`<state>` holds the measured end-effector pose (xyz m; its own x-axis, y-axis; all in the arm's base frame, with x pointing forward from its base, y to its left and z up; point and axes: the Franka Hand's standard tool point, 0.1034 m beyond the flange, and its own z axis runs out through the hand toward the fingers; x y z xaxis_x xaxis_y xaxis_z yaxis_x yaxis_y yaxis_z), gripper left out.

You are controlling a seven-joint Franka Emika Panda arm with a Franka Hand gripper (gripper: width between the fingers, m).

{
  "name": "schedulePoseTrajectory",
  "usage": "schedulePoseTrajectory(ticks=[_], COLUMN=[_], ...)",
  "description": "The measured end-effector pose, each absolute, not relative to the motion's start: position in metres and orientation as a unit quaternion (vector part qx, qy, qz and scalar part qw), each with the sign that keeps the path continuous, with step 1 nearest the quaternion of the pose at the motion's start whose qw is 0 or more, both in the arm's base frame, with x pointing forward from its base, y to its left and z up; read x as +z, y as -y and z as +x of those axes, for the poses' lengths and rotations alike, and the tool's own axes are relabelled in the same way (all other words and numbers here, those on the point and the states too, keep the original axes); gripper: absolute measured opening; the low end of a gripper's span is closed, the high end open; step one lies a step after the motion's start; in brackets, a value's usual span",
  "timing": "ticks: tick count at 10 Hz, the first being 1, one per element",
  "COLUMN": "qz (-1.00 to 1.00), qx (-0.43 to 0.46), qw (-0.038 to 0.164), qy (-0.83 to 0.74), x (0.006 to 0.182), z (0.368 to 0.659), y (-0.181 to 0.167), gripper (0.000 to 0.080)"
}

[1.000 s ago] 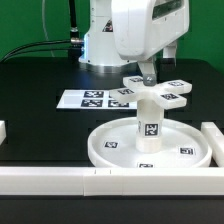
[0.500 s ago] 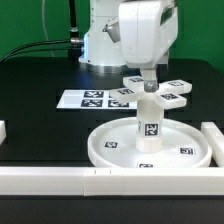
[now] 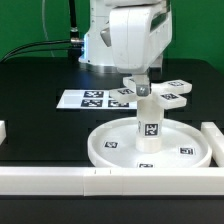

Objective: Assemble round table

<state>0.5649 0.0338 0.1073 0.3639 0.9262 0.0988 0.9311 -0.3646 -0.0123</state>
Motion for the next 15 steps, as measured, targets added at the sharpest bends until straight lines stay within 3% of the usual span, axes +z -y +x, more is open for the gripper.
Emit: schedulePoseTrajectory(ticks=[5,6,7,9,15], qz=[-0.827,-0.827,-0.827,-0.827,-0.849], qx=[-0.034,-0.033,-0.031,-0.031,-0.029], qw=[0.036,0.036,0.038,0.038,0.039], qy=[0.56,0.56,0.56,0.561,0.526], x=[0.1027,0.1013,0.0986,0.0983,0.0981], z=[0.563,0.5624,0.5613,0.5616,0.5619], y=[-0.0343,-0.0344,-0.0347,-0.0344,-0.0342], gripper=[0.0649,0.062,0.0484,0.0443,0.0443])
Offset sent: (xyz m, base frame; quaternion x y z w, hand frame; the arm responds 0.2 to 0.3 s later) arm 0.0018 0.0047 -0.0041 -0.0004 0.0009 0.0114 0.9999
